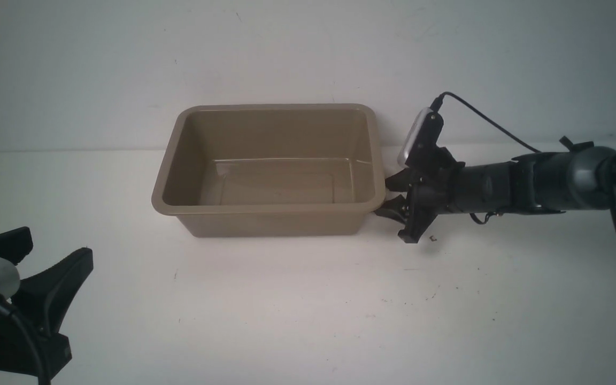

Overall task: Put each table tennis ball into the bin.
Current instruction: Use the right arm to clamp the table tennis ball closest to it, then use the right arm to put the table tennis ball into the box

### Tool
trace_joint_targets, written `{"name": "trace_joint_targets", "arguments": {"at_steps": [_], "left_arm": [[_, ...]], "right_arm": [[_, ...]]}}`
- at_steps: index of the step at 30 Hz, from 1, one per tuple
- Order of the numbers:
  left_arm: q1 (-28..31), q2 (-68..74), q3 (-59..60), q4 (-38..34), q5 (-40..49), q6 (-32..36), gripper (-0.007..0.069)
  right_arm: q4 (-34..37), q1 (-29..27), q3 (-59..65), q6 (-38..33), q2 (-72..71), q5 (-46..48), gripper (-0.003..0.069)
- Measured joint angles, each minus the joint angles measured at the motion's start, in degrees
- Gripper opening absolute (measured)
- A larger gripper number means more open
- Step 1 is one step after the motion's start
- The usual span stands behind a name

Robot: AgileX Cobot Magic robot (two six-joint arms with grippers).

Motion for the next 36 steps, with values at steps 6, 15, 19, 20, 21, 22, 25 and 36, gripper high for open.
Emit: {"name": "trace_joint_targets", "arguments": {"at_steps": [6, 15, 19, 20, 21, 22, 25, 36], "left_arm": [[0.00, 0.00, 0.00, 0.00, 0.00, 0.00, 0.0447], [0.00, 0.00, 0.00, 0.00, 0.00, 0.00, 0.0447], [0.00, 0.00, 0.00, 0.00, -0.05, 0.00, 0.0447], [0.00, 0.00, 0.00, 0.00, -0.05, 0.00, 0.0447], [0.00, 0.00, 0.00, 0.00, -0.05, 0.00, 0.0447], [0.00, 0.00, 0.00, 0.00, -0.05, 0.00, 0.0447], [0.00, 0.00, 0.00, 0.00, -0.05, 0.00, 0.0447], [0.00, 0.00, 0.00, 0.00, 0.04, 0.00, 0.0447]], "right_arm": [[-2.96, -2.32, 0.10, 5.19, -7.58, 1.50, 0.0339], [-6.43, -1.68, -0.01, 8.61, -12.44, 4.84, 0.0339], [-2.99, 0.40, -0.01, 6.24, -10.77, 9.10, 0.0339], [-2.08, 1.01, -0.01, 5.50, -10.21, 9.60, 0.0339], [-1.84, 1.35, -0.01, 5.13, -10.01, 9.78, 0.0339], [-1.37, 2.54, -0.01, 3.91, -9.17, 9.37, 0.0339], [-1.06, 4.41, -0.01, 1.87, -7.56, 6.28, 0.0339], [-0.80, 4.53, -0.68, 3.95, -6.95, 6.08, 0.0390]]}}
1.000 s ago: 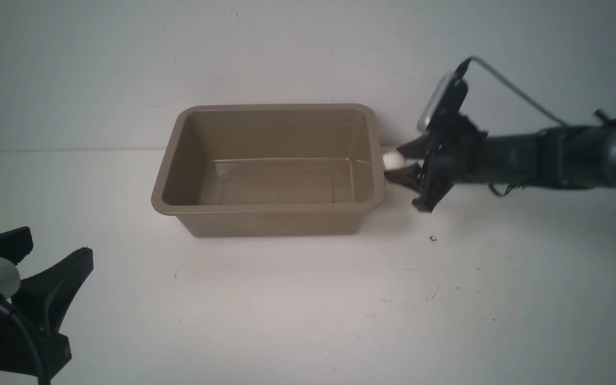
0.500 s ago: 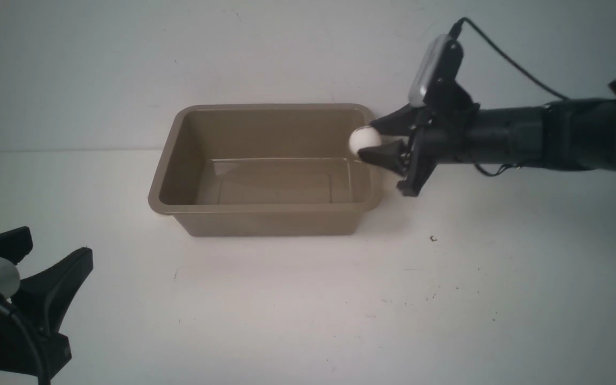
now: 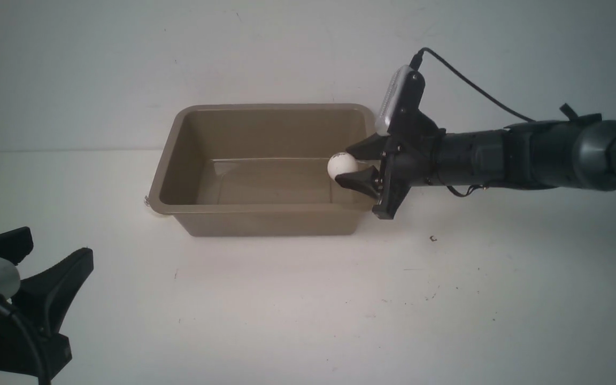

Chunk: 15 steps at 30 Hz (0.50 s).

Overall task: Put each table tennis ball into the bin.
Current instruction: Use the right arm to put the table tennis ball into the box, then use the right arm to clamp the table tennis ball closest to it

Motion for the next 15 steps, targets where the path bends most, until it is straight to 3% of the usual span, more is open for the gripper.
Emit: {"name": "trace_joint_targets", "arguments": {"at_steps": [3, 6, 15], "left_arm": [[0.00, 0.00, 0.00, 0.00, 0.00, 0.00, 0.0447], [0.00, 0.00, 0.00, 0.00, 0.00, 0.00, 0.0447], [0.00, 0.00, 0.00, 0.00, 0.00, 0.05, 0.0447]], "right_arm": [[0.07, -0.24, 0.00, -0.51, -0.70, -0.57, 0.0492], [0.02, -1.18, 0.00, -2.01, -2.17, -2.27, 0.0522], [0.38, -11.63, -0.05, -1.02, -4.13, -7.14, 0.0528]]}}
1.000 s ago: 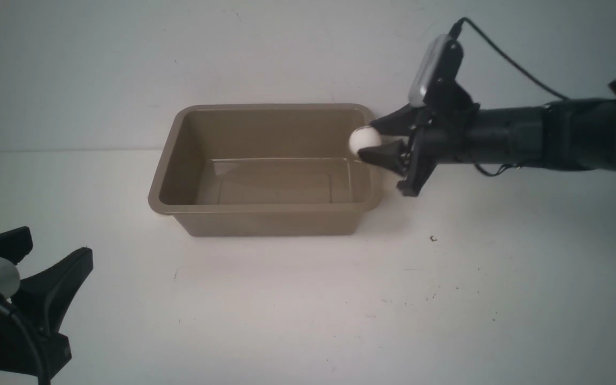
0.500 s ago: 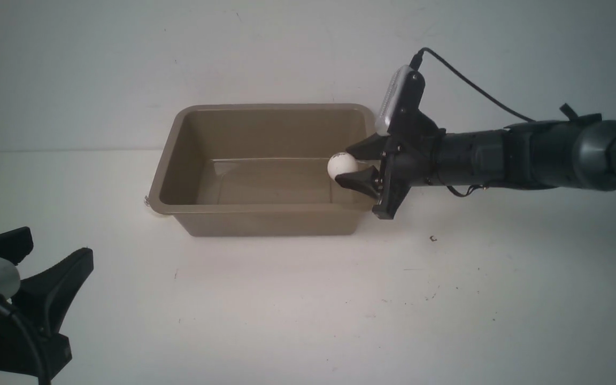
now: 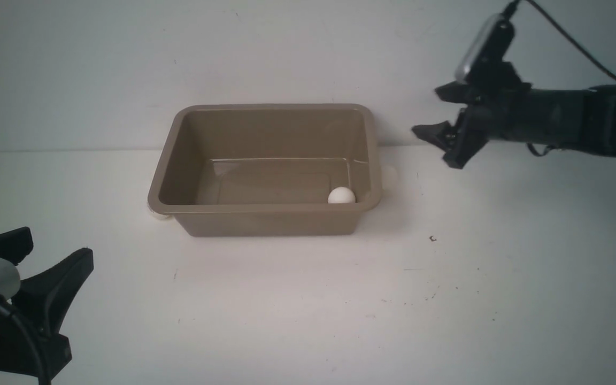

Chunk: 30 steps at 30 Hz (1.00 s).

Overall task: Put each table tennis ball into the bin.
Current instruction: Use the right arm to clamp the table tennis ball closest to it

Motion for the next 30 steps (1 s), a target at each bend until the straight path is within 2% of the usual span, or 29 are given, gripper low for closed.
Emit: {"name": "trace_joint_targets", "arguments": {"at_steps": [8, 12, 18, 25, 30], "left_arm": [[0.00, 0.00, 0.00, 0.00, 0.00, 0.00, 0.0447], [0.00, 0.11, 0.00, 0.00, 0.00, 0.00, 0.0447], [0.00, 0.11, 0.00, -0.18, 0.00, 0.04, 0.0447], [0.00, 0.11, 0.00, -0.18, 0.07, 0.04, 0.0447], [0.00, 0.11, 0.00, -0.18, 0.07, 0.04, 0.0447]], "right_arm": [[-2.74, 0.03, 0.00, 1.40, 6.90, 5.34, 0.0528], [-2.25, 1.18, 0.00, -0.73, 8.92, 5.44, 0.0528], [-0.34, 3.96, -1.68, -8.14, 11.89, 3.24, 0.0528], [-0.14, 4.65, -5.95, -7.38, 14.27, 1.51, 0.0526], [0.04, 5.06, -9.21, -5.43, 16.28, 1.31, 0.0491]]}}
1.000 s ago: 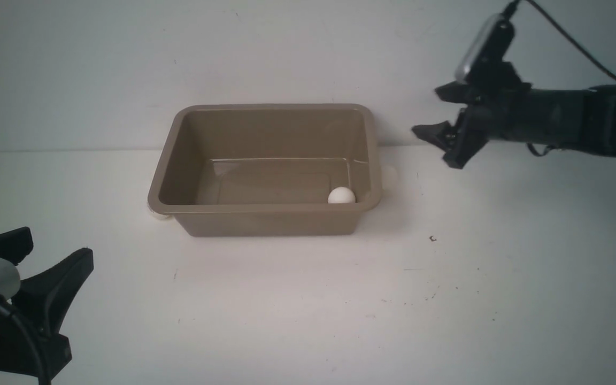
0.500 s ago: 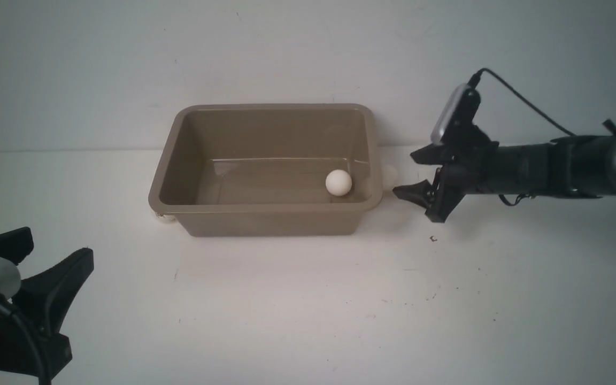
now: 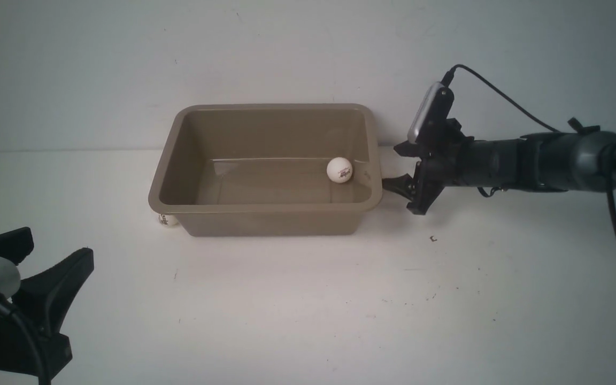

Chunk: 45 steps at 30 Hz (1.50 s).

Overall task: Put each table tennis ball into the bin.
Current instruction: Use the right arm to clamp the table tennis ball closest to it, then use the right arm to put the table tennis ball into the box

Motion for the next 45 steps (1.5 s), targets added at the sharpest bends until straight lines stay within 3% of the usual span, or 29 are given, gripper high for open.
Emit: {"name": "trace_joint_targets", "arguments": {"at_steps": [11, 14, 22, 26, 30, 35, 45], "left_arm": [[0.00, 0.00, 0.00, 0.00, 0.00, 0.00, 0.0447], [0.00, 0.00, 0.00, 0.00, 0.00, 0.00, 0.0447], [0.00, 0.00, 0.00, 0.00, 0.00, 0.00, 0.0447], [0.00, 0.00, 0.00, 0.00, 0.00, 0.00, 0.0447], [0.00, 0.00, 0.00, -0.02, 0.00, 0.00, 0.0447], [0.00, 0.00, 0.00, -0.02, -0.05, 0.00, 0.0447], [0.00, 0.00, 0.00, -0.07, 0.00, 0.00, 0.0447]], "right_arm": [[0.19, 0.63, -1.07, 1.66, 2.69, -0.16, 0.0425], [0.19, 0.63, -1.07, 1.72, 2.69, -0.22, 0.0353], [-0.20, -2.24, -1.07, 1.18, -1.13, -1.30, 0.0353], [0.00, -5.22, -1.07, 4.39, -6.91, -0.67, 0.0353], [0.11, -5.85, -1.07, 9.67, -10.54, 7.98, 0.0353], [-0.38, -2.11, -1.07, 15.61, -10.85, 16.64, 0.0353], [-1.50, 6.77, -1.07, 19.27, -6.61, 8.13, 0.0353]]}}
